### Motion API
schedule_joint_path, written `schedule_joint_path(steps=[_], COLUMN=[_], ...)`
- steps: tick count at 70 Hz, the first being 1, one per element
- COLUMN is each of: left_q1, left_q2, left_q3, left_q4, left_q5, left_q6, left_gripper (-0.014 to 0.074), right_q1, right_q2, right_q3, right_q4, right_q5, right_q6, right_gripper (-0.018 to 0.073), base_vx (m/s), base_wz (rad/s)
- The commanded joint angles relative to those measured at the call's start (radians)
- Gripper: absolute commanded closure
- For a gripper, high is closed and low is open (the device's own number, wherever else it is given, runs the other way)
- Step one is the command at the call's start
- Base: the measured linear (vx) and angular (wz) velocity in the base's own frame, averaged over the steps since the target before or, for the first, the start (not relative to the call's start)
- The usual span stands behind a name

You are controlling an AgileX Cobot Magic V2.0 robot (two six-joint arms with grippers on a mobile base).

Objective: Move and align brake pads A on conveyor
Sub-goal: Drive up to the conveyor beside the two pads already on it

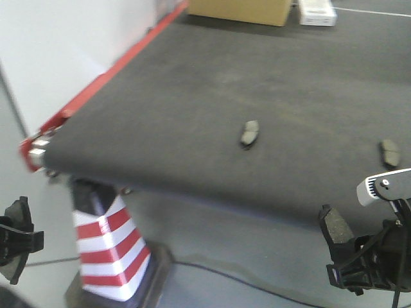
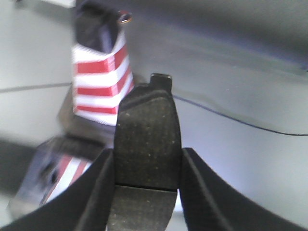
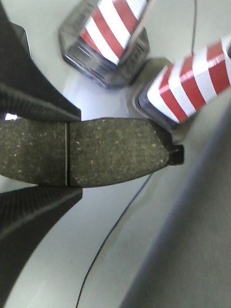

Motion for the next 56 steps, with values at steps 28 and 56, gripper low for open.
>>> schedule_joint_path(steps=[28, 56], left_q1=[-0.002, -0.002], left_q2=[-0.015, -0.015], left_q3=[-0.025, -0.025], left_q4=[0.002, 0.002], left_q5=[-0.069, -0.069], left_q6=[-0.001, -0.001], left_gripper=[0.0419, 0.0419], right_q1=[0.0, 0.0], right_q2=[-0.01, -0.01], right_q3=[-0.029, -0.029], right_q4=[-0.004, -0.004], right_q5=[-0.067, -0.067], right_q6=[-0.01, -0.01], right_gripper=[0.047, 0.047], base_vx=[0.27, 0.26], base_wz=[-0.44, -0.25])
